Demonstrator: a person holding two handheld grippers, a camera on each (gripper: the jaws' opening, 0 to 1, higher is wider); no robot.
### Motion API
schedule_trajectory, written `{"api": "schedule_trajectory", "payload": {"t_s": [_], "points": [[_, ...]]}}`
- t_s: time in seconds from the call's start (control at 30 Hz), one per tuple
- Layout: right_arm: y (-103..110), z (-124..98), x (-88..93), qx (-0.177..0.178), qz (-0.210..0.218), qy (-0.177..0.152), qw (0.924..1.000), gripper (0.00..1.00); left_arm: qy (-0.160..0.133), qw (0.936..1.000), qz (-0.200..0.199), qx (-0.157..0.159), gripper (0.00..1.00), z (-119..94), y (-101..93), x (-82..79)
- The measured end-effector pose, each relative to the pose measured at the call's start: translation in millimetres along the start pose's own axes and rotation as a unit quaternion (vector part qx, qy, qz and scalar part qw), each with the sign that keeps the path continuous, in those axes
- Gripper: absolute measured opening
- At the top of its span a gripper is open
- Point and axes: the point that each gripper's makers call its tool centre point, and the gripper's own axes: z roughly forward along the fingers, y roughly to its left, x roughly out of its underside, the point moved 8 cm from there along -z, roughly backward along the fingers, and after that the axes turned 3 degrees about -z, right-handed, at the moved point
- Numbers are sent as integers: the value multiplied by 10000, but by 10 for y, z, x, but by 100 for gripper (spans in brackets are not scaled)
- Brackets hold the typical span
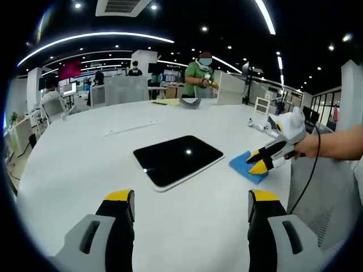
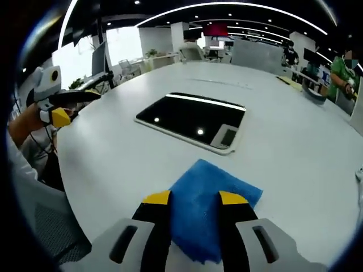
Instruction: Wipe the mirror surface with the cleaning cloth until all visible marks leave the cleaned area.
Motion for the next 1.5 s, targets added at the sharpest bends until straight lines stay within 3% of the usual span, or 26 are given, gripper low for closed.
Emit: {"api": "schedule_trajectory", "payload": {"t_s": [0.1, 0.17, 0.27, 0.37, 0.43, 0.67, 0.77, 0.93, 1.07, 1.27, 1.5], "points": [[13, -72, -129, 104, 3, -288, 9995, 35, 0, 10000, -7, -98, 83, -24, 36, 3], [29, -122, -250, 265, 28, -652, 9975, 48, -21, 9999, -23, -159, 84, -41, 63, 6], [23, -261, -435, 818, -146, -1106, 9904, 69, -161, 9992, -59, -358, 89, -73, 125, -11], [25, -398, -548, 1145, -168, -1375, 9837, 86, -443, 9976, -125, -517, 99, -95, 198, -61], [39, -486, -558, 1194, -178, -1390, 9829, 89, -512, 9975, -156, -469, 99, -104, 224, -88], [104, -729, -414, 1380, -36, -1151, 9837, 91, -553, 9982, -114, -223, 98, -53, 237, -86], [172, -797, -426, 1465, -2, -1105, 9830, 90, -529, 9986, -73, -9, 95, -37, 208, -83], [256, -794, -473, 1445, -13, -1084, 9836, 90, -577, 9983, -113, 35, 96, -74, 191, -82], [263, -762, -495, 1223, -133, -1087, 9864, 89, -635, 9977, -194, -159, 96, -130, 170, -78], [66, -832, -504, 945, -158, -1304, 9868, 89, -661, 9948, -320, -704, 96, -267, 50, -128], [-64, -787, -377, 541, -130, -1213, 9911, 87, -750, 9891, -209, -1251, 95, -374, -127, -236]]}}
